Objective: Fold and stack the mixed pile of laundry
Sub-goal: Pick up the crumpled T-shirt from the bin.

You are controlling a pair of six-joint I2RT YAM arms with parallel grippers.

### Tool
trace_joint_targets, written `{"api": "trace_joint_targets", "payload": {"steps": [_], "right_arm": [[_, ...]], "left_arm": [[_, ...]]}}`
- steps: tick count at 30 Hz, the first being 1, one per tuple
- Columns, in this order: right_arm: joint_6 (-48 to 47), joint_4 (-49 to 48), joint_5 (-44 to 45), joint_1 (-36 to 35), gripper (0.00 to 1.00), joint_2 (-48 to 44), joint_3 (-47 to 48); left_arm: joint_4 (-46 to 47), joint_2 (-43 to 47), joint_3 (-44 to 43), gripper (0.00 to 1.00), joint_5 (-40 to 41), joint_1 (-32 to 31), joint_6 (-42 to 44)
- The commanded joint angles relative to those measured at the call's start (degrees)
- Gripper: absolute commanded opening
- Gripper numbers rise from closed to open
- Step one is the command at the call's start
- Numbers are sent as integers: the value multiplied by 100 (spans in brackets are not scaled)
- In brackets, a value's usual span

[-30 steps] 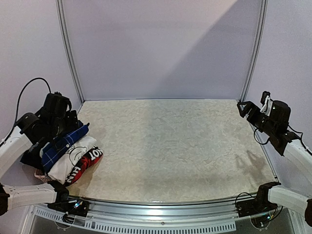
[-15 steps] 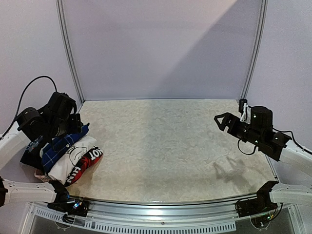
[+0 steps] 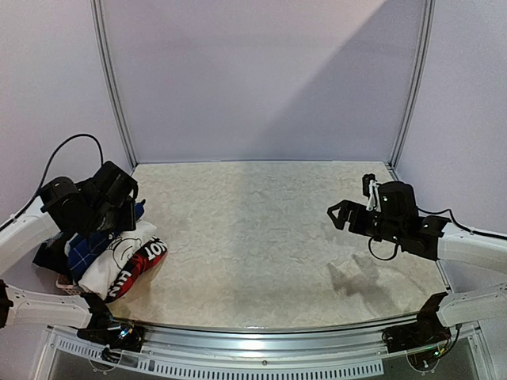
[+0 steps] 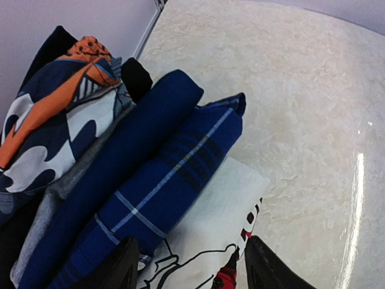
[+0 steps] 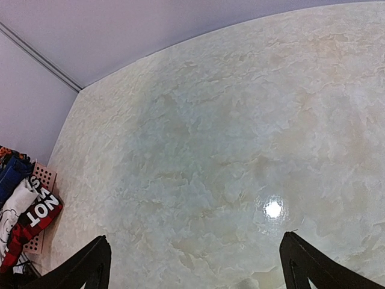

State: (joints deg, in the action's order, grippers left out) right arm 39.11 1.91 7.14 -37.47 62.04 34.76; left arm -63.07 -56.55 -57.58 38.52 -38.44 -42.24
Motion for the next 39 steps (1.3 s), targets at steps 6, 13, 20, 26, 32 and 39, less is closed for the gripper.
{"api": "trace_joint_targets", "payload": {"steps": [6, 13, 20, 26, 32, 39], "right_arm": [[-127, -141, 60, -86, 99, 98, -190], [-128, -145, -103, -82, 99, 200, -250], [-132, -309, -234, -86, 99, 284, -229], [-151, -362, -208, -92, 99, 354, -239], [-165, -389, -256, -85, 99, 547, -179], [-143, -376, -268, -90, 99, 599, -153]], "left_arm": [[16, -458, 459, 62, -471, -561, -247], [-39, -990, 549, 66, -245, -639, -409], [-297, -1313, 564, 62, 212, -632, -759], [-554, -1821, 479, 56, 515, -587, -1021], [-650, -2143, 352, 0, 836, -569, -1127], [-1399, -1770, -411, 0, 1269, -619, -1200]]}}
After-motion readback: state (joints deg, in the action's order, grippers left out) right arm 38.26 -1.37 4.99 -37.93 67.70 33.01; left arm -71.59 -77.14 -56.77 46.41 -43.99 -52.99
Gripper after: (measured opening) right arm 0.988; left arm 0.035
